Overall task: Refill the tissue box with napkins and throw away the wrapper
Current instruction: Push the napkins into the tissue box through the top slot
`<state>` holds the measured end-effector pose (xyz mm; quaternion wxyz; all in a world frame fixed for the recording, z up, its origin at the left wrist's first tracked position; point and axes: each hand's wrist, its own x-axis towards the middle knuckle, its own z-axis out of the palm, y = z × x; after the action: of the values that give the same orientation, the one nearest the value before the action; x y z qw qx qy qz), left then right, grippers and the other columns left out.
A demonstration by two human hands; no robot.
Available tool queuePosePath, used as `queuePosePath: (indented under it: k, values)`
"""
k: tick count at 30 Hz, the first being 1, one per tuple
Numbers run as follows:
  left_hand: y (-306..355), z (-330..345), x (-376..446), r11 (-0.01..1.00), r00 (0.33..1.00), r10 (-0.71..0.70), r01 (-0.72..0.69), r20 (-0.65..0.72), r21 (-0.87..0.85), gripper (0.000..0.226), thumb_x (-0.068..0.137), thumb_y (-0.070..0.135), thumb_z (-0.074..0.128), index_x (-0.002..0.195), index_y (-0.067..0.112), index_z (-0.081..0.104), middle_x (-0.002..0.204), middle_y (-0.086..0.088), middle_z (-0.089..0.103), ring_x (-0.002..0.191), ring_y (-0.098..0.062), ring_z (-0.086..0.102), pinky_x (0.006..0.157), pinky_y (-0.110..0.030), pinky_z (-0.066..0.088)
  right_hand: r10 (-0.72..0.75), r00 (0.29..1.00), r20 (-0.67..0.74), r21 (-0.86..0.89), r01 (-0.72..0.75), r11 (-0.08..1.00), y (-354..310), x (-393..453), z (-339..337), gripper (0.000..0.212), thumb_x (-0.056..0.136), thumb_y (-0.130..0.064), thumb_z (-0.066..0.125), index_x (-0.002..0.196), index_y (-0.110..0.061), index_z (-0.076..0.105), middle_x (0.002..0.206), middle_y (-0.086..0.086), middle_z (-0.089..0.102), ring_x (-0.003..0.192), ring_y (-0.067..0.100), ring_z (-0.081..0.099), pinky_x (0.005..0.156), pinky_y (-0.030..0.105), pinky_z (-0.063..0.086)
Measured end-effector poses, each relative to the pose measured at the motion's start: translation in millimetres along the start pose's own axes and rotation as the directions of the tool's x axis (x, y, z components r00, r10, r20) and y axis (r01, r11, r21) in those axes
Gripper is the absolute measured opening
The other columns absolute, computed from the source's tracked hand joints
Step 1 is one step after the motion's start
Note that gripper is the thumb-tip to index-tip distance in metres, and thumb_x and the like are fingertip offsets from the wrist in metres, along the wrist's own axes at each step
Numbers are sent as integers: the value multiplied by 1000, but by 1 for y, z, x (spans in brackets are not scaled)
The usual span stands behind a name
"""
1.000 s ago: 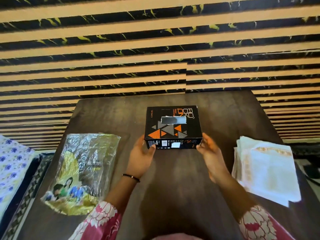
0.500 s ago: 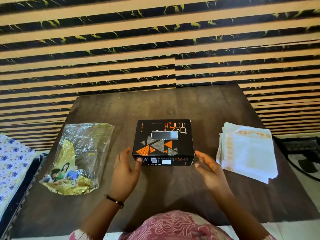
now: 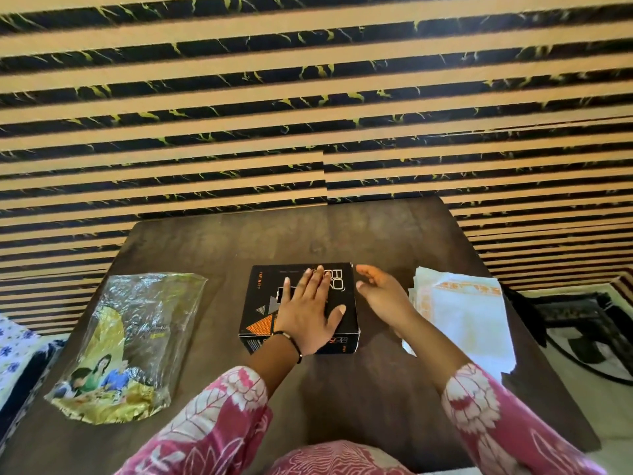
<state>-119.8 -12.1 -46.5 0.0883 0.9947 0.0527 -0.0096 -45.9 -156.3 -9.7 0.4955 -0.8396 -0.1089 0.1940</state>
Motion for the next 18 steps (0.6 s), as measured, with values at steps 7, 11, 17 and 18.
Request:
queuePosePath:
  k: [7, 11, 17, 18]
  values:
    - [1, 0, -2, 1000, 1000, -11, 11, -17, -19, 77, 81, 63, -1, 146, 23, 4, 158, 3, 1, 144, -15, -6, 116, -48, -5, 2, 992, 127, -135, 15, 991, -7, 34, -1, 41, 95, -13, 39, 135, -25, 42, 141, 4, 47, 127, 20, 45, 95, 27, 35]
    - [-1, 2, -2, 1000, 999, -15, 14, -38, -27, 73, 84, 62, 5, 146, 25, 4, 158, 4, 3, 144, -15, -4, 117, -47, -5, 1, 993, 122, -129, 14, 992, -1, 40, 0, 35, 96, -14, 40, 128, -24, 50, 135, 7, 53, 122, 20, 50, 101, 35, 40]
    - [1, 1, -2, 999, 999, -20, 18, -44, -42, 69, 86, 61, 10, 146, 25, 5, 158, 5, 3, 144, -15, -4, 117, -46, -4, 4, 999, 43, -202, 5, 979, 3, 45, -8, 26, 95, -26, 42, 110, -22, 62, 109, -1, 62, 100, 16, 53, 82, 30, 38]
    - [1, 1, -2, 999, 999, -22, 20, -47, -45, 69, 87, 61, 11, 146, 25, 4, 158, 5, 3, 144, -15, -4, 117, -46, -4, 4, 999, 44, -196, 4, 981, 4, 46, -10, 25, 95, -26, 42, 107, -22, 63, 104, -3, 61, 96, 14, 52, 80, 29, 37]
